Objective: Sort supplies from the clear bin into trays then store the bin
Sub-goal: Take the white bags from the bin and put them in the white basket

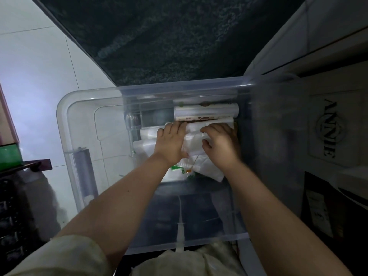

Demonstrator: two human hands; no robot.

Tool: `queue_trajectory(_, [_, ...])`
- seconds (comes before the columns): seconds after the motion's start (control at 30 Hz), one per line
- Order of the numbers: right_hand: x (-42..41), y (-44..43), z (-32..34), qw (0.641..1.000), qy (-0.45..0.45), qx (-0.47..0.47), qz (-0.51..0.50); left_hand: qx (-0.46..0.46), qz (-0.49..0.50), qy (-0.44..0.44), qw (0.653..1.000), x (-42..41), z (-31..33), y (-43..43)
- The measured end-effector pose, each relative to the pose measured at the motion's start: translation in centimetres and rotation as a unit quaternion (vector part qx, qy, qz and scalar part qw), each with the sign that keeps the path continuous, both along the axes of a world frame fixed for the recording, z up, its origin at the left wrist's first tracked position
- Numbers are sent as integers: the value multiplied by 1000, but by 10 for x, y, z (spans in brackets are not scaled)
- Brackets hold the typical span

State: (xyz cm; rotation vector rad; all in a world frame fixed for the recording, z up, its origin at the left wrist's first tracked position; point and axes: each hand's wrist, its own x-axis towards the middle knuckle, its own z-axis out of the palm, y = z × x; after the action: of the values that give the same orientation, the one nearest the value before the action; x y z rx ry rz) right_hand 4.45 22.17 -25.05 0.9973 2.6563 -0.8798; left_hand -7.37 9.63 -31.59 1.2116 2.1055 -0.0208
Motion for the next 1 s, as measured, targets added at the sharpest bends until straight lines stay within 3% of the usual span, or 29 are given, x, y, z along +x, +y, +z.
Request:
queue_trajectory(0.2, [8,-2,6,1000,-7,0,24,-32,9,43,999,8,6,4])
queue_trajectory(0.5, [22,-9,25,1000,0,8,16,92,69,15,993,14,34,-19])
queue_trajectory(0.8, [46,-18,44,1000,5,17,24,17,62,-5,998,38,47,-11])
queue_trajectory(1.0, [52,-21,104,997,25,50,59,-3,22,3,1000,36,100,-14])
